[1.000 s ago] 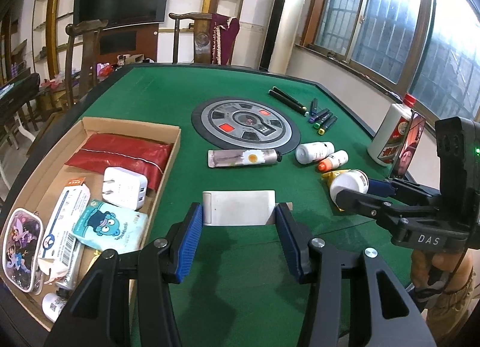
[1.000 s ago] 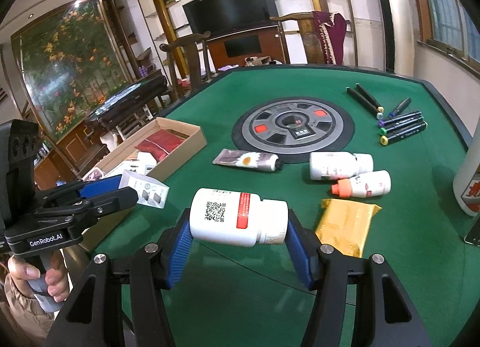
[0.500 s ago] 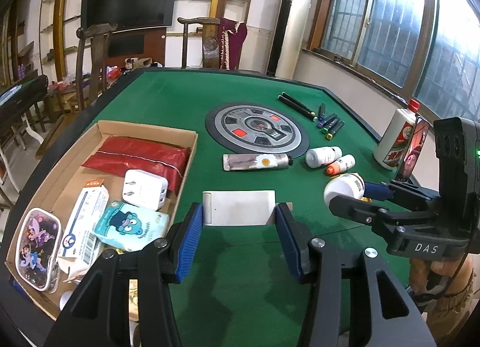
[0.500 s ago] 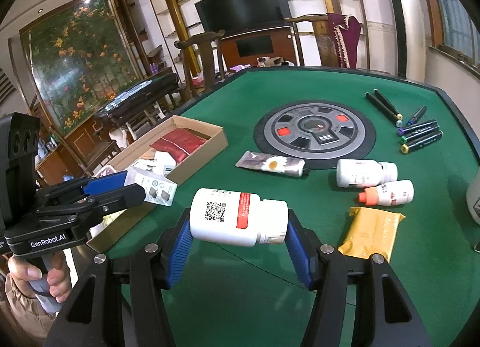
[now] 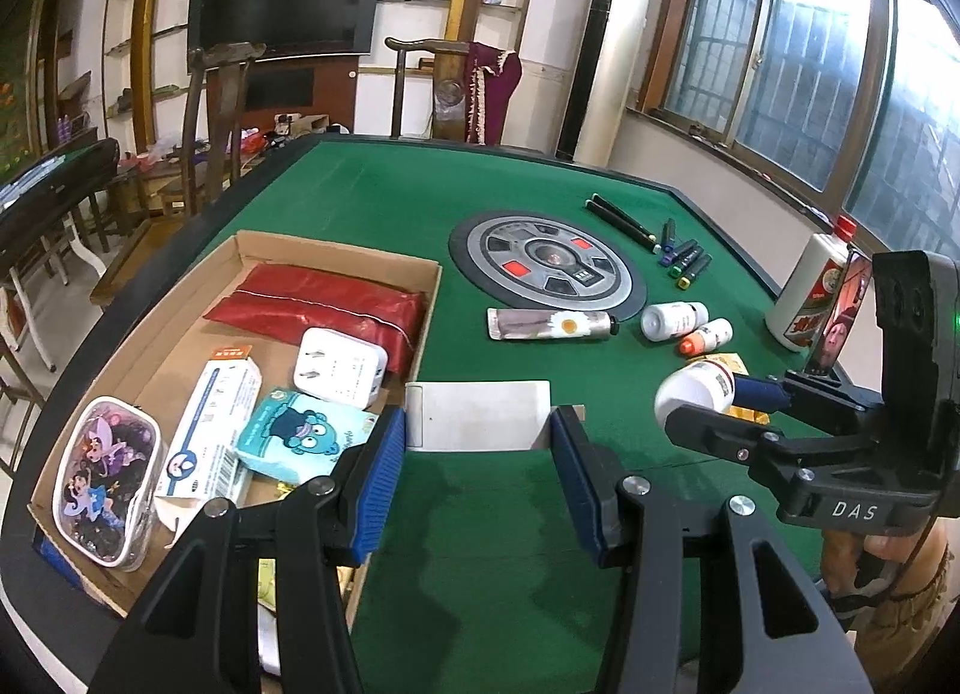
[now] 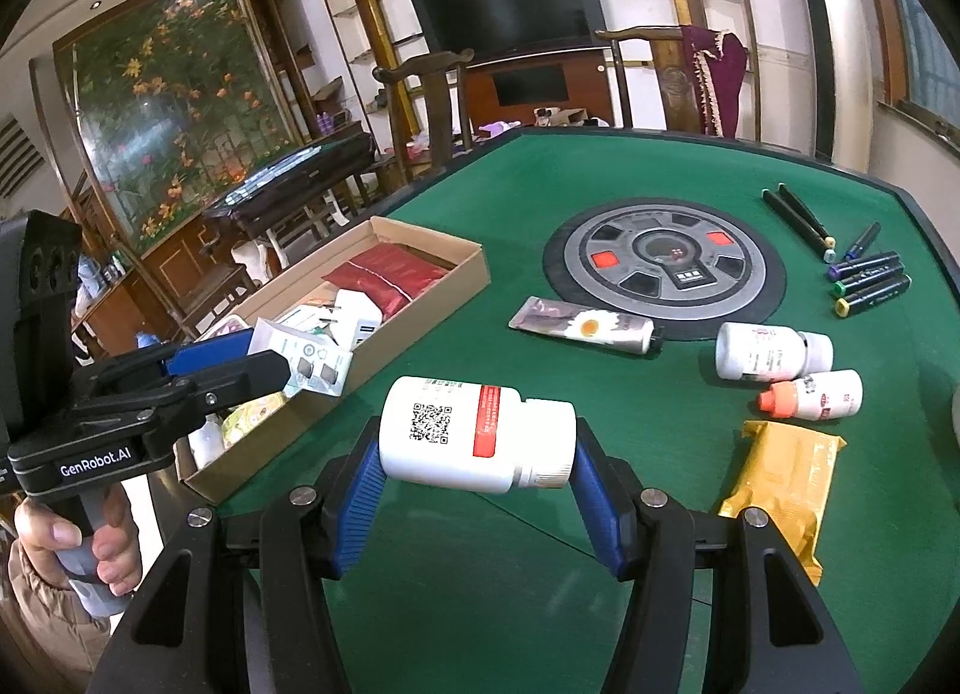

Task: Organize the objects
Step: 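Carry the charger toward the cardboard box with the left tool while the right tool carries the pill bottle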

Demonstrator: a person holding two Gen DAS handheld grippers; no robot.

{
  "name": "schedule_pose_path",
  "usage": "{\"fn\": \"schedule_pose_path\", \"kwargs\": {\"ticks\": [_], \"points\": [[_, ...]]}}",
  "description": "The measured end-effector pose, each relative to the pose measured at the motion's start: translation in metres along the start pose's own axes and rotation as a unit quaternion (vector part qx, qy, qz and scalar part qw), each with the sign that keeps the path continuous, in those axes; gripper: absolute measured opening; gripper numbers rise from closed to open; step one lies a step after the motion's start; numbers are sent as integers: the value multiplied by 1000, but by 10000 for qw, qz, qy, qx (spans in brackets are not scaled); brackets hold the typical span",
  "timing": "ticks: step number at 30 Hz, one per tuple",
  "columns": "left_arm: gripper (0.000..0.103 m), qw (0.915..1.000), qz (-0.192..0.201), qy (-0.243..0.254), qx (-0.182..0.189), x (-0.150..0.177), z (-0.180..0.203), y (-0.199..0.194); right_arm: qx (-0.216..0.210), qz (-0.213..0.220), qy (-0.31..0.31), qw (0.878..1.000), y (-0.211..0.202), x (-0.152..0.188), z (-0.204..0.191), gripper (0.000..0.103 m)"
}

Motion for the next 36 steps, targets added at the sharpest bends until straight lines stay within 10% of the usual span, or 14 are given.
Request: {"fn": "schedule_pose_path", "kwargs": {"ticks": [36], "points": [[49, 9982, 267, -96, -531, -17, -50, -29, -418, -21, -368, 9984, 23, -18, -50, 63]]}}
Point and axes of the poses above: each gripper's, at about its wrist camera, not at the fingertips, and y roughly the way its jaws point, z to its right, x to its underside, the point moved 8 cm from there along y, roughly the way its jaws point, and after that the axes turned 12 degrees about z, right-handed, at the moved point
